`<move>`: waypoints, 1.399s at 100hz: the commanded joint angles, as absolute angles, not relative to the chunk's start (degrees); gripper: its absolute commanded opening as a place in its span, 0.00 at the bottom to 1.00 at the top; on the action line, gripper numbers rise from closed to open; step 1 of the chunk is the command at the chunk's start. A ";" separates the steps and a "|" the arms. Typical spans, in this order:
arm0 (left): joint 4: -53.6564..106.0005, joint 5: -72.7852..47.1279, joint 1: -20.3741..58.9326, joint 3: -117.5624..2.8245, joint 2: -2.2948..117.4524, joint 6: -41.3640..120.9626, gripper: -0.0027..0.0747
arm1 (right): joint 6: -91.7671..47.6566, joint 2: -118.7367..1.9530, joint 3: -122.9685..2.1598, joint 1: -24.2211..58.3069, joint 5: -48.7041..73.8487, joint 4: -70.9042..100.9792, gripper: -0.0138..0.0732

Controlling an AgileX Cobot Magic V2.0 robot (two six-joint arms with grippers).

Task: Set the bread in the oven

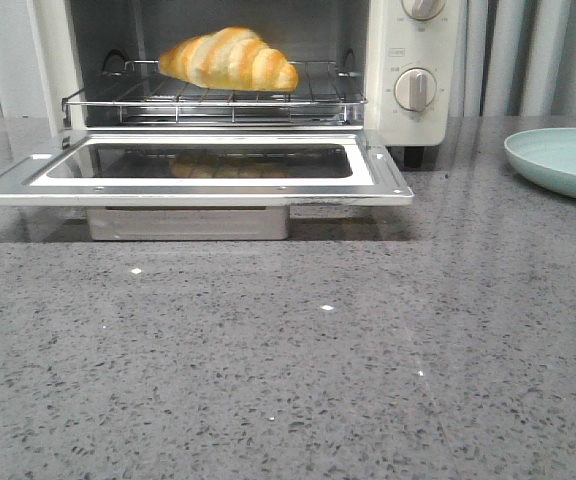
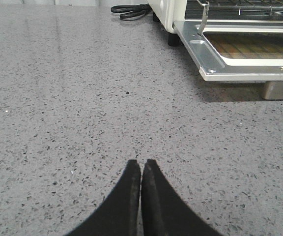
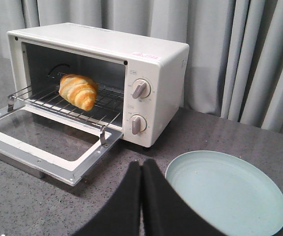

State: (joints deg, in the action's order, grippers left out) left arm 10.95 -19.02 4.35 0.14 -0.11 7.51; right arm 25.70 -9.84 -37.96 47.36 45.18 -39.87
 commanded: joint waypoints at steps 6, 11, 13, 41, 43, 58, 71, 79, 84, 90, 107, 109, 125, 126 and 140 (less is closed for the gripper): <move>11.67 -15.41 4.14 1.39 -1.65 6.91 0.01 | 25.45 -10.62 -39.22 46.94 41.43 -42.37 0.10; 11.67 -15.41 4.14 1.39 -1.65 6.91 0.01 | 25.45 -10.62 -39.22 46.83 42.63 -42.37 0.10; 11.67 -15.41 4.14 1.39 -1.65 6.91 0.01 | 25.45 -10.62 -39.12 46.84 43.80 -42.53 0.10; 11.67 -15.41 4.14 1.39 -1.65 6.91 0.01 | 27.11 -11.24 -27.97 33.86 32.76 -41.53 0.10; 11.67 -15.41 4.14 1.39 -1.65 6.91 0.01 | 27.11 -11.35 -26.67 32.09 31.25 -40.15 0.10; 11.67 -15.41 4.14 1.39 -1.65 6.91 0.01 | 26.16 -12.26 -16.25 18.77 13.86 -29.54 0.10; 11.67 -15.41 4.14 1.39 -1.65 6.91 0.01 | 23.76 -12.12 -6.20 9.38 0.00 -23.91 0.10; 11.67 -15.41 4.14 1.39 -1.65 6.91 0.01 | 18.72 -10.59 -2.64 6.72 -1.30 -19.19 0.10; 11.67 -15.41 4.14 1.39 -1.65 6.91 0.01 | 15.43 -9.01 -1.16 5.57 -0.71 -16.80 0.10; 11.67 -15.41 4.14 1.39 -1.65 6.91 0.01 | 12.32 -6.93 0.25 4.08 0.34 -14.83 0.10; 11.67 -15.41 4.14 1.39 -1.65 6.91 0.01 | 11.49 -2.70 2.03 1.55 5.97 -12.18 0.10; 11.67 -15.41 4.14 1.39 -1.65 6.91 0.01 | 11.49 -2.33 2.03 1.39 6.96 -12.02 0.10; 11.67 -15.41 4.14 1.39 -1.65 6.91 0.01 | 11.49 0.60 2.03 1.26 14.21 -12.02 0.10; 11.67 -15.41 4.14 1.39 -1.65 6.91 0.01 | 11.49 0.75 2.03 1.26 14.58 -12.02 0.10; 11.67 -15.41 4.14 1.39 -1.65 6.91 0.01 | 11.41 1.59 2.03 1.26 17.85 -11.36 0.10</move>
State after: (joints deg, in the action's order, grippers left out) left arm 10.95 -19.05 4.35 0.14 -0.11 7.38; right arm 12.15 0.45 0.59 1.62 19.05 -11.55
